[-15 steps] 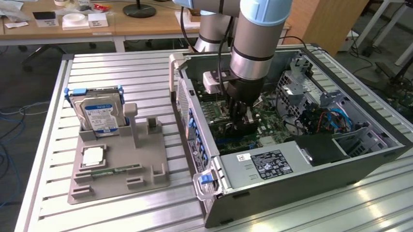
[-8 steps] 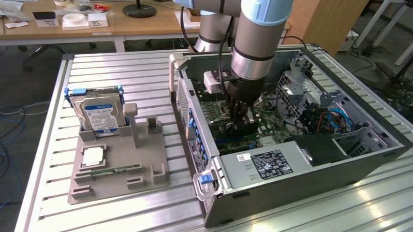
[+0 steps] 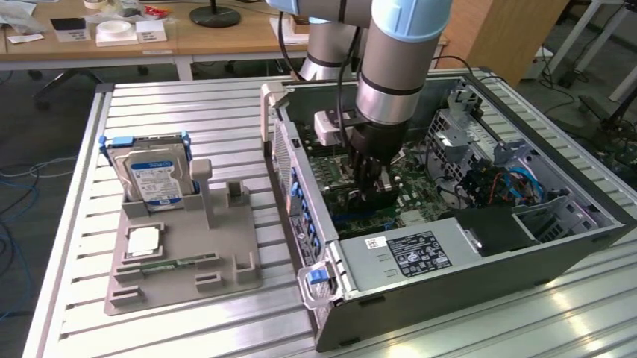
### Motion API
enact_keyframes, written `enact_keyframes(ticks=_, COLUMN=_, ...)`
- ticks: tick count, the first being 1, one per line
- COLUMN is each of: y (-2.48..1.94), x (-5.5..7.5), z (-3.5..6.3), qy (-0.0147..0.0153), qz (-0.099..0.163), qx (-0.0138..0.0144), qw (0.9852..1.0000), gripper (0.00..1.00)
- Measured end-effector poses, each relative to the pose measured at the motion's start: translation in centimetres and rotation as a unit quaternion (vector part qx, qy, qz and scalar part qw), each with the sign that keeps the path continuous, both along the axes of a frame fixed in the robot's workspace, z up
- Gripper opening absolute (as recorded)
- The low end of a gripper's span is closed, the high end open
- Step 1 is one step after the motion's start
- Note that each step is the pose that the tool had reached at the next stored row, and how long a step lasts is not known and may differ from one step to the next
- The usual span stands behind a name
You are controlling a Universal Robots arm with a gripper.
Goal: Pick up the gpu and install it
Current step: 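Insert the gpu into the slot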
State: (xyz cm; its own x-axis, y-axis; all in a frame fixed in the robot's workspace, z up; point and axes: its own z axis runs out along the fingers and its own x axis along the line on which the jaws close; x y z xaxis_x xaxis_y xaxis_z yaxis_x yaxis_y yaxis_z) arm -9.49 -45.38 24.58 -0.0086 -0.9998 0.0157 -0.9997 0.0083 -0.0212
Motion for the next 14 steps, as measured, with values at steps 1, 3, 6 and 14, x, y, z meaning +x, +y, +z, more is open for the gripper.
enact_keyframes(ticks=1, y=0.0, x=0.0, z=-0.03, qy=0.0, qz=0.0, qx=0.0009, qw=1.0, gripper=0.27)
enact_keyframes(ticks=3, y=-0.01, x=0.0, z=-0.07, qy=0.0001, qz=0.0, qx=0.0037, qw=1.0, gripper=0.27)
enact_keyframes(ticks=6, y=0.0, x=0.0, z=-0.1, qy=0.0, qz=0.0, qx=0.0042, qw=1.0, gripper=0.27)
enact_keyframes(ticks=14, y=0.0, x=0.0, z=-0.07, qy=-0.0001, qz=0.0, qx=0.0052, qw=1.0, gripper=0.27)
